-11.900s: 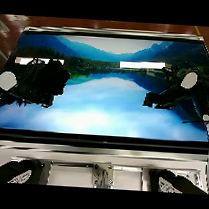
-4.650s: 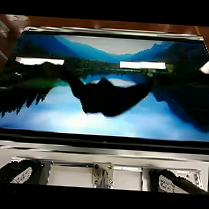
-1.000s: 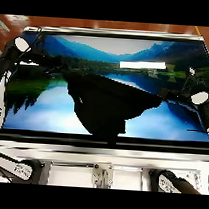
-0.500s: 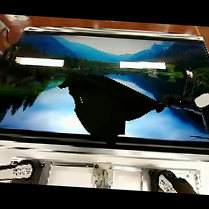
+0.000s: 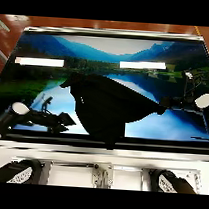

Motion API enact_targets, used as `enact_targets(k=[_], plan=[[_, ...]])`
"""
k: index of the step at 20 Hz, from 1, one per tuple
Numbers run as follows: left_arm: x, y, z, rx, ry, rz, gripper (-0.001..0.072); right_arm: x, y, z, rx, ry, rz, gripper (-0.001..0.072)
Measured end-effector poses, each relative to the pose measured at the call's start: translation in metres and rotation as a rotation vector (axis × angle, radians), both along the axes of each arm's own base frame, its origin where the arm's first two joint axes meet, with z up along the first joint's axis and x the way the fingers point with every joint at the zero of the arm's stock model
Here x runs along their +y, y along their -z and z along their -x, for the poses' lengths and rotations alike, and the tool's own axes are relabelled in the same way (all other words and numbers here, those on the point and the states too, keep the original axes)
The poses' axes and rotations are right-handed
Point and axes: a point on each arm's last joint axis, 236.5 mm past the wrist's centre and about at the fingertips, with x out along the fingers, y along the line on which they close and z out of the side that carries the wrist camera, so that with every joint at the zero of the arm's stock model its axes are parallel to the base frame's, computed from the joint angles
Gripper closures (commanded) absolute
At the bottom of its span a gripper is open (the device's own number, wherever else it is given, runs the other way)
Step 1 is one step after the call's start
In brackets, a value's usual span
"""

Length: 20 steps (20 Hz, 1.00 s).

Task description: Fold the shirts.

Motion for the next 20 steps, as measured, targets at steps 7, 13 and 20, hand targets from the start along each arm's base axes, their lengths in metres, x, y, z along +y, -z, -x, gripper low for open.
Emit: enact_targets(k=[7, 13, 20], plan=[[-0.056, 0.036, 0.012, 0.01, -0.055, 0.027, 0.0043, 0.0, 0.001, 0.001, 0.005, 0.0, 0.0, 0.0642], [-0.077, 0.047, 0.009, 0.0, -0.108, 0.032, 0.0049, 0.001, 0.001, 0.002, 0.012, 0.002, -0.004, 0.0642], [-0.091, 0.053, -0.009, -0.04, -0.152, 0.018, 0.0672, 0.004, 0.001, 0.003, 0.017, 0.011, -0.024, 0.0642]])
